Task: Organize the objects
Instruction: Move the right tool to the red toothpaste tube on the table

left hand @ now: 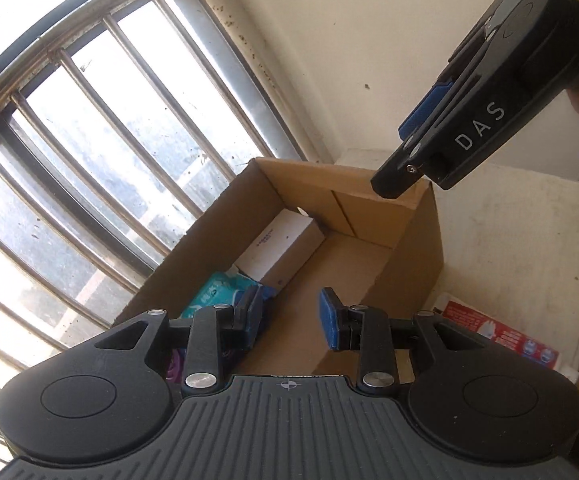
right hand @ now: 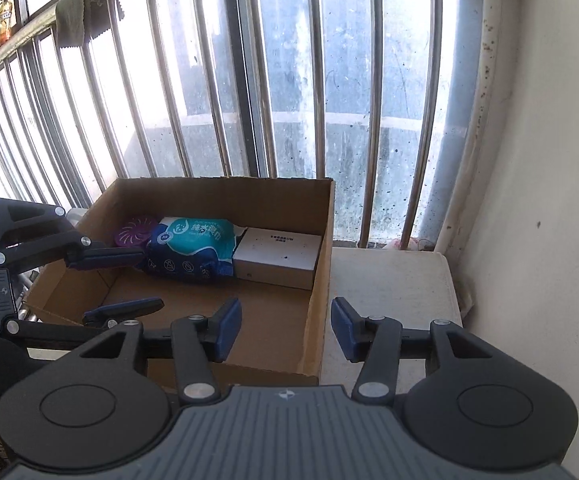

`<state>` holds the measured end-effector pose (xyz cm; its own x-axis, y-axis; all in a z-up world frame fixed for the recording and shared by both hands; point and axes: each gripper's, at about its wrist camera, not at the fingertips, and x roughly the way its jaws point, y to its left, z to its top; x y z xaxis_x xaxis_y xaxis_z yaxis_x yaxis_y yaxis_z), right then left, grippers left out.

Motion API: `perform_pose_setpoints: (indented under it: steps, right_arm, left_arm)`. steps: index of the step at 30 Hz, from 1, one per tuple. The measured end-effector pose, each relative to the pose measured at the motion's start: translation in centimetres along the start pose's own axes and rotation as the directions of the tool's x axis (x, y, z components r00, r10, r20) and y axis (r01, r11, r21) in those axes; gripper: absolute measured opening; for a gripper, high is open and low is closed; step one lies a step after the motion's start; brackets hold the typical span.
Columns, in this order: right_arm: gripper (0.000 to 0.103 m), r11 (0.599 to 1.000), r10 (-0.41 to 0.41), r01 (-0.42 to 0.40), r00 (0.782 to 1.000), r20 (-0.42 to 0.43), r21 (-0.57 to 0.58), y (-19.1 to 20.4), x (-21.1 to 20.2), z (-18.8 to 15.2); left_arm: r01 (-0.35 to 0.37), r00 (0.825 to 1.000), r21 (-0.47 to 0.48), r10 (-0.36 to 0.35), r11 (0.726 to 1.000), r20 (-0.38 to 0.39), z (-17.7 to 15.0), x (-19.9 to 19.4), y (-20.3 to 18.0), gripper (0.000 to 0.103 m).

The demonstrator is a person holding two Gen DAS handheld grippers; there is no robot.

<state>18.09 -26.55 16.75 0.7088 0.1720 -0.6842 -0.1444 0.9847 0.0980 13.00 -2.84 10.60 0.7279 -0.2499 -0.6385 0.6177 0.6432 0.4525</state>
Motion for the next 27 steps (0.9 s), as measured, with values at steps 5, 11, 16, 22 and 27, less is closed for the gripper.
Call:
perform_pose_setpoints:
  steps: [5,11,16,22,27]
  right_arm:
    - [0.053,0.997,0.036,-0.034,0.999,-0.040,0.063,-1.5,-1.6,-3.8]
    - [0.053,0.969,0.172,-0.134,0.969,-0.176,0.207,-2.7,-0.2,-9.5]
    - [0.053,0.904,0.334,-0.226,0.904,-0.269,0.364,-2.9,1.9,-12.9]
    - [0.052,0.882,0.387,-0.254,0.871,-0.303,0.397,-1.3,2.7,-14.4]
    - [0.053,0.895,0.373,-0.255,0.878,-0.301,0.365,0.3,3.1,-14.0]
  left_arm:
    - [0.054,0.998,-0.032,-0.055,0.998,-0.013,-0.1,3.4,-5.1,0.036]
    - [0.071,0.997,-0.182,-0.074,0.981,-0.009,-3.8,1.0,-5.8,0.036]
    - [0.046,0.999,-0.239,-0.043,0.970,0.018,-6.3,0.0,-7.1,0.036]
    - [0.037,0.998,-0.294,-0.022,0.955,0.053,-8.4,-1.6,-7.1,0.036]
    - [0.034,0.999,-0.299,-0.019,0.954,0.051,-9.0,-1.4,-6.5,0.036]
